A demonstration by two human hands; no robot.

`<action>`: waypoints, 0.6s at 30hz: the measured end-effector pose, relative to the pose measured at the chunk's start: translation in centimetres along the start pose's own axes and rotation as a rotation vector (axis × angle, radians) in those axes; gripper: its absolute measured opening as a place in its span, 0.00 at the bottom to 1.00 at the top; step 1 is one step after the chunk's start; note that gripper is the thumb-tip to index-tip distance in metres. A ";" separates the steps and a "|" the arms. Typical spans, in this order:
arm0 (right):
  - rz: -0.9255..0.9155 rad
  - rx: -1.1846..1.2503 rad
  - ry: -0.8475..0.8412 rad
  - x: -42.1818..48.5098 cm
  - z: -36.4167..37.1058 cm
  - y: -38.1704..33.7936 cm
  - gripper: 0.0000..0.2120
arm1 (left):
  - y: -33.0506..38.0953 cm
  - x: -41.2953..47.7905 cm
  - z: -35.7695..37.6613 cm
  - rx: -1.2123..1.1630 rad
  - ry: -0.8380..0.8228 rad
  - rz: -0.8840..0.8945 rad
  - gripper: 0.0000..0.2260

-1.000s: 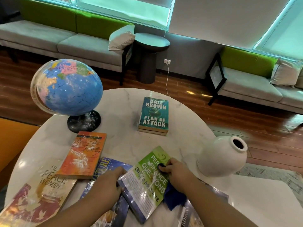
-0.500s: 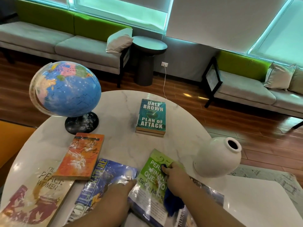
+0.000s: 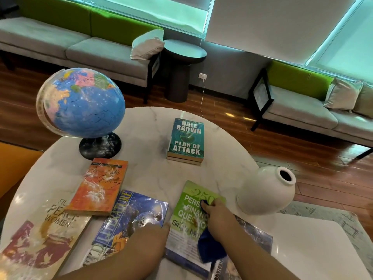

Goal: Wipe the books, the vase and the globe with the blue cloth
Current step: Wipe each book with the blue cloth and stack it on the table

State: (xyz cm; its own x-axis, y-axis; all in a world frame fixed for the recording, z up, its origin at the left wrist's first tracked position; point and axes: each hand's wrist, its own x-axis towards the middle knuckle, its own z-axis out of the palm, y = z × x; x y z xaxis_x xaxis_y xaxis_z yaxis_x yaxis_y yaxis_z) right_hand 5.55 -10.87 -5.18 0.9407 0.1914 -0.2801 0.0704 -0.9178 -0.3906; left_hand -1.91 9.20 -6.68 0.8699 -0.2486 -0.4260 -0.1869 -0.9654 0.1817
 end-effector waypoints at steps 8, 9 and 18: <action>-0.007 -0.088 -0.036 -0.9 -0.2 0.4 0.09 | 1.1 -0.4 -1.5 0.151 -0.025 -0.003 0.22; 0.024 -0.094 -0.077 -1.3 0.2 0.3 0.14 | 1.1 -0.3 -1.4 0.152 -0.024 0.000 0.21; 0.100 -0.191 -0.121 -3.2 1.4 -0.5 0.26 | 0.3 0.6 0.0 0.167 0.018 0.064 0.19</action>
State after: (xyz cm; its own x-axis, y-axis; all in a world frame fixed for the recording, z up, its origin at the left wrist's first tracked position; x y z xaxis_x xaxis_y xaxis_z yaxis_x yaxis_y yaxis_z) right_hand 2.08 -10.55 -5.33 0.9005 0.1263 -0.4160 0.0515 -0.9812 -0.1862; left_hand -1.44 8.76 -6.84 0.8617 -0.3102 -0.4017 -0.3144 -0.9476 0.0573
